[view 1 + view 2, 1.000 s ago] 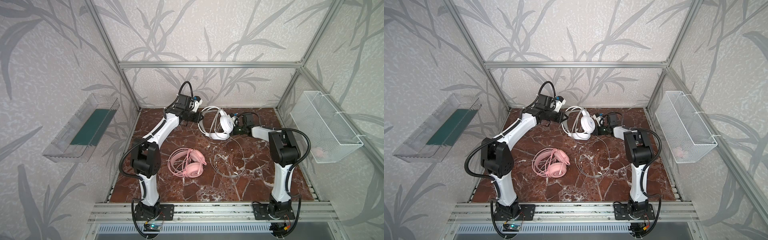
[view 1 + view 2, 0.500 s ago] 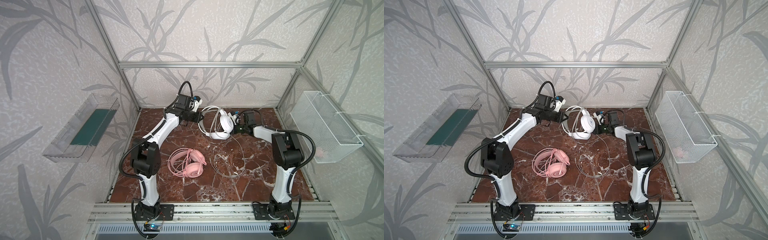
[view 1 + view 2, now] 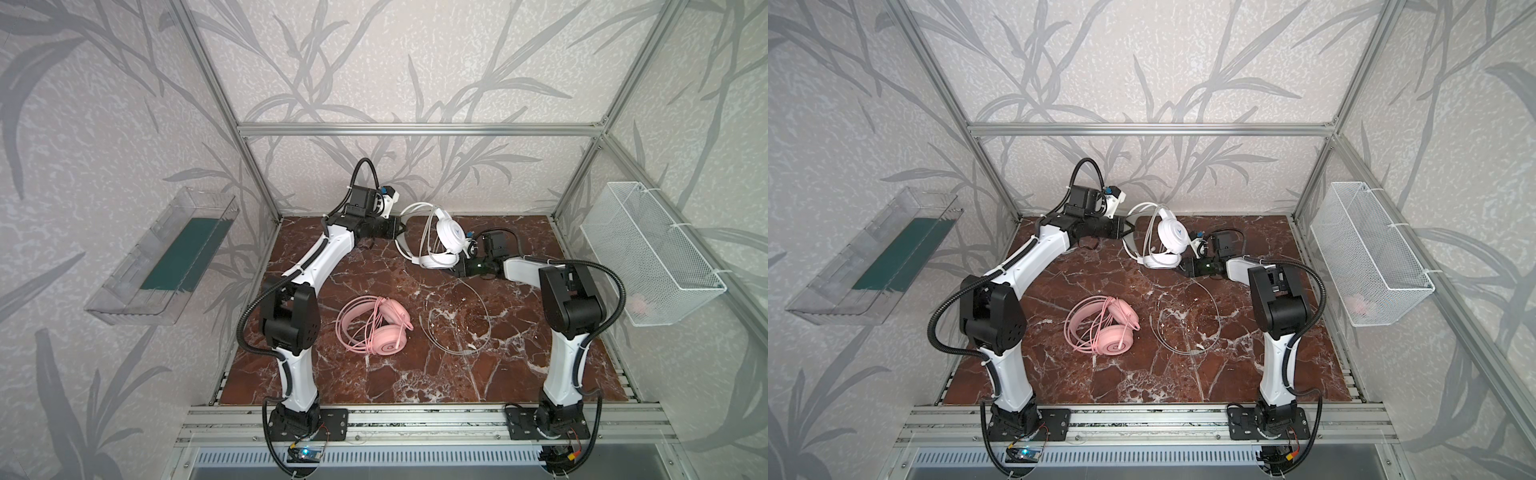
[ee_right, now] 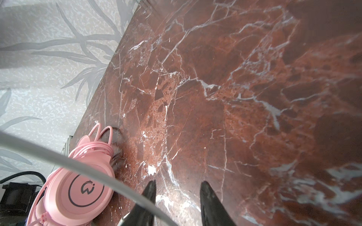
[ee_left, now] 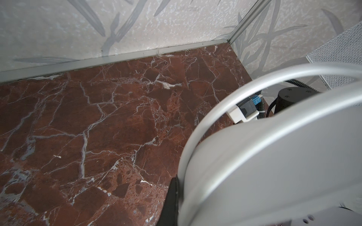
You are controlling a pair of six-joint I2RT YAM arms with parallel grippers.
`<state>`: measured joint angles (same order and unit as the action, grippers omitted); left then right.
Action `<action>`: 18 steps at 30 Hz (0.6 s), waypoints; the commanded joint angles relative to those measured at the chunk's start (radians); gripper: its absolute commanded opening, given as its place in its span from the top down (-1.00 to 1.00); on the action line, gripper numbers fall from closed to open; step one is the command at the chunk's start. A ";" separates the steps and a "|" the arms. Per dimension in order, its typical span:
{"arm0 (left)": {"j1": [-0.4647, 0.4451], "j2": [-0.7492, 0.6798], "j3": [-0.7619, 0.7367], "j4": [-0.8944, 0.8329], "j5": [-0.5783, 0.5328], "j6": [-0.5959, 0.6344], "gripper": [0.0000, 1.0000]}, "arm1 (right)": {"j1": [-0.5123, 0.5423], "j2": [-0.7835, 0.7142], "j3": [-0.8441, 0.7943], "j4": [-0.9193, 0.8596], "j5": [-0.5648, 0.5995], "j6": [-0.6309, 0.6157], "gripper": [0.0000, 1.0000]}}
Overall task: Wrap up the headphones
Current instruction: 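Lower the right gripper back down to the white cable on the table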
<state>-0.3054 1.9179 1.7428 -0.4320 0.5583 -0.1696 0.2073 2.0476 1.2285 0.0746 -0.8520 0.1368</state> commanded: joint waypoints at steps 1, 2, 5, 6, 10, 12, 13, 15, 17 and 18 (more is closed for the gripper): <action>0.006 -0.071 -0.003 0.065 0.042 -0.049 1.00 | 0.004 0.006 -0.032 0.017 -0.027 0.010 0.26; 0.009 -0.073 -0.003 0.071 0.039 -0.056 1.00 | 0.004 0.000 -0.043 0.016 -0.029 0.007 0.27; 0.016 -0.075 -0.010 0.101 0.030 -0.080 1.00 | 0.006 -0.017 -0.079 0.014 -0.043 0.004 0.29; 0.020 -0.075 -0.016 0.117 0.030 -0.092 1.00 | 0.007 -0.023 -0.093 0.012 -0.045 0.003 0.30; 0.028 -0.073 -0.031 0.174 0.019 -0.136 1.00 | 0.013 -0.045 -0.141 0.008 -0.051 0.001 0.32; 0.032 -0.073 -0.034 0.196 0.016 -0.157 1.00 | 0.018 -0.063 -0.169 0.009 -0.043 -0.002 0.33; 0.032 -0.072 -0.033 0.205 0.013 -0.165 1.00 | 0.021 -0.070 -0.177 0.008 -0.039 -0.005 0.34; 0.032 -0.069 -0.029 0.217 -0.001 -0.181 1.00 | 0.027 -0.082 -0.183 -0.020 -0.037 -0.017 0.35; 0.033 -0.064 -0.028 0.229 -0.025 -0.200 1.00 | 0.034 -0.087 -0.184 -0.041 -0.034 -0.028 0.38; 0.034 -0.063 -0.032 0.242 -0.042 -0.213 1.00 | 0.039 -0.090 -0.188 -0.049 -0.028 -0.034 0.38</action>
<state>-0.2787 1.9125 1.7042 -0.2874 0.5350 -0.3069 0.2337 2.0106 1.0489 0.0605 -0.8749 0.1295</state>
